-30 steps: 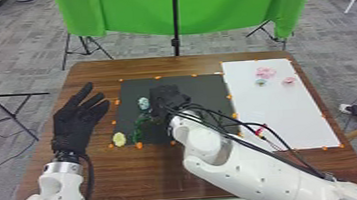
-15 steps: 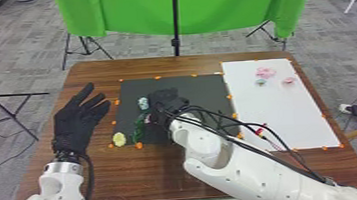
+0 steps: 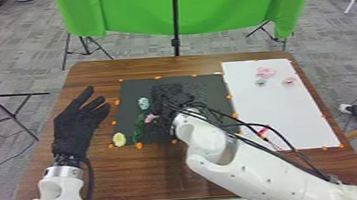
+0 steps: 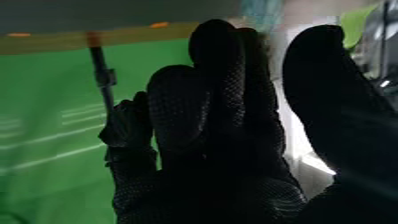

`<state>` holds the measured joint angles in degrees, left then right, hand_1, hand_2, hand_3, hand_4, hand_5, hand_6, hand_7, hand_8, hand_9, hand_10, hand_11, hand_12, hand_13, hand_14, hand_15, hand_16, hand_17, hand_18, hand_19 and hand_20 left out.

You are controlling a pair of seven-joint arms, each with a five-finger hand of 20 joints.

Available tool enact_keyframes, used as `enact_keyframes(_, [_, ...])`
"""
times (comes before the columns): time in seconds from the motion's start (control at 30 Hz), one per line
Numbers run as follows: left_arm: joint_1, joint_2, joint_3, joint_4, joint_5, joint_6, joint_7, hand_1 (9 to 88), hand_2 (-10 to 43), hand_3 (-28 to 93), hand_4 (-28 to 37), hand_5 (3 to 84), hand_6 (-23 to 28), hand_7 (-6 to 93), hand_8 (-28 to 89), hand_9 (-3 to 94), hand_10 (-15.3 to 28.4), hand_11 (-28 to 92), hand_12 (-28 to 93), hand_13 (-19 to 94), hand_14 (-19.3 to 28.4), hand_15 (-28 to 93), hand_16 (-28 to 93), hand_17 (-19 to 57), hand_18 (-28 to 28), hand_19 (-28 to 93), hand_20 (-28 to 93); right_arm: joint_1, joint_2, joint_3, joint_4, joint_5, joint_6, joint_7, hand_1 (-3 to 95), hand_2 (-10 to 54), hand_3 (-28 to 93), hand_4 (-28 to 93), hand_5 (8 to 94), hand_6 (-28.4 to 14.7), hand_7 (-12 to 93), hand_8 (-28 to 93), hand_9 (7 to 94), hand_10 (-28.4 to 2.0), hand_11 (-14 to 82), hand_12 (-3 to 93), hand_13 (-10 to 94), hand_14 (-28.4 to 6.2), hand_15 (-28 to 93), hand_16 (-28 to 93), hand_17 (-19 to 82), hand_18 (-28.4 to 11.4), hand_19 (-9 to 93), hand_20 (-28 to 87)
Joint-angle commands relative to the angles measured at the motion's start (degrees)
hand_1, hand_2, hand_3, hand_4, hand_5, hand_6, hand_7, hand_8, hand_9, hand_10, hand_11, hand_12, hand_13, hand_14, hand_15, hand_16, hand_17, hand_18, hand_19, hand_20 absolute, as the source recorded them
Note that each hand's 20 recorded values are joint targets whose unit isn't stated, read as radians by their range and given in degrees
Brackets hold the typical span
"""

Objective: Arrange flowers

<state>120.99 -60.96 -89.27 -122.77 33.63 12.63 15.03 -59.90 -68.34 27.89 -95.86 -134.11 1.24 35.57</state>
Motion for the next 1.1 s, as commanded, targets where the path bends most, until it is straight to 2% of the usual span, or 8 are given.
enact_keyframes(0.03, [1.85, 0.59, 0.96, -0.31, -1.23, 1.30, 2.62, 24.9, 7.6, 79, -24.3, 38.3, 9.2, 13.7, -10, 37.0, 20.6, 26, 11, 28, 28.4, 55, -9, -7.6, 27.4, 58, 14, 5.67, 9.93, 5.34, -2.49, 6.13, 4.92, 6.42, 39.2, -9.5, 79, -28, 67.0, 0.0, 16, -12, 74.8, -11.8, 44.8, 21.8, 67, -9.5, 79, 16, 28, -23.1, 92, 49])
enact_keyframes(0.13, [2.22, 0.65, 1.01, -0.28, -1.56, 1.82, 3.18, 25.0, 7.5, 79, -24.5, 38.3, 9.2, 13.6, -10, 37.0, 20.6, 26, 11, 28, 28.4, 55, -9, -7.6, 27.4, 58, 14, 7.81, 13.99, 5.43, -0.71, 9.32, 6.04, 9.48, 38.4, -9.5, 79, -28, 66.3, -0.4, 15, -12, 73.2, -12.6, 41.8, 18.4, 65, -10.0, 78, 15, 27, -23.1, 92, 49])
enact_keyframes(0.23, [2.19, 0.79, 1.08, -0.36, -1.66, 1.85, 3.70, 24.9, 7.5, 79, -24.6, 38.3, 9.2, 13.7, -10, 37.0, 20.6, 26, 11, 28, 28.4, 55, -9, -7.6, 27.4, 58, 14, 8.40, 16.50, 6.92, 2.05, 12.84, 5.99, 11.16, 37.7, -9.5, 80, -28, 63.7, -0.8, 16, -12, 69.2, -13.7, 33.8, 15.3, 63, -10.9, 76, 13, 27, -23.0, 91, 49])
enact_keyframes(0.33, [2.09, 0.62, 1.15, -0.38, -1.49, 1.66, 3.32, 24.8, 7.5, 79, -24.5, 38.3, 9.2, 13.6, -10, 37.0, 20.6, 26, 11, 28, 28.4, 55, -9, -7.6, 27.4, 58, 14, 10.73, 19.45, 4.62, 5.02, 14.26, 7.60, 13.54, 37.3, -9.5, 81, -28, 60.0, -1.7, 15, -12, 63.4, -15.7, 25.8, 13.8, 60, -11.2, 74, 11, 27, -22.5, 92, 48])
enact_keyframes(0.47, [1.83, 0.29, 0.99, -0.30, -1.29, 1.60, 3.05, 24.7, 7.5, 79, -24.7, 38.2, 9.2, 13.7, -10, 37.0, 20.6, 26, 11, 28, 28.3, 55, -9, -7.6, 27.5, 58, 14, 12.19, 20.67, 4.24, 8.48, 15.23, 7.69, 16.77, 36.6, -9.5, 81, -28, 56.7, -2.0, 15, -13, 57.6, -16.5, 20.1, 13.2, 58, -11.6, 73, 10, 26, -22.3, 92, 48])
enact_keyframes(0.73, [1.69, 0.61, 1.29, -0.25, -1.43, 1.58, 3.73, 24.9, 7.5, 79, -24.7, 38.2, 9.2, 13.7, -10, 37.0, 20.6, 26, 11, 28, 28.4, 55, -9, -7.6, 27.5, 58, 14, 14.11, 21.80, 3.03, 13.17, 17.75, 4.40, 19.38, 35.5, -9.5, 81, -28, 51.4, -2.7, 14, -12, 51.8, -17.8, 16.8, 13.5, 56, -11.8, 74, 8, 25, -21.6, 91, 46])
enact_keyframes(0.87, [1.59, 0.32, 1.27, -0.26, -1.39, 1.58, 3.40, 24.8, 7.5, 79, -24.6, 38.2, 9.2, 13.7, -10, 37.0, 20.7, 26, 11, 28, 28.3, 55, -9, -7.6, 27.5, 58, 14, 11.99, 21.51, 4.83, 13.28, 18.02, 0.93, 19.22, 35.4, -9.5, 82, -28, 50.0, -2.5, 13, -12, 50.3, -18.0, 16.1, 13.5, 54, -12.1, 75, 7, 24, -21.6, 91, 45])
enact_keyframes(1.1, [1.84, 0.34, 1.06, -0.38, -1.39, 1.69, 3.48, 24.9, 7.4, 80, -24.4, 38.2, 9.2, 13.7, -10, 37.0, 20.7, 26, 11, 28, 28.4, 55, -9, -7.6, 27.4, 58, 14, 8.49, 20.31, 6.56, 12.57, 17.20, -0.28, 17.72, 35.6, -9.5, 82, -28, 53.0, -0.8, 15, -12, 52.8, -17.6, 16.8, 13.9, 56, -12.0, 75, 7, 24, -21.7, 91, 45])
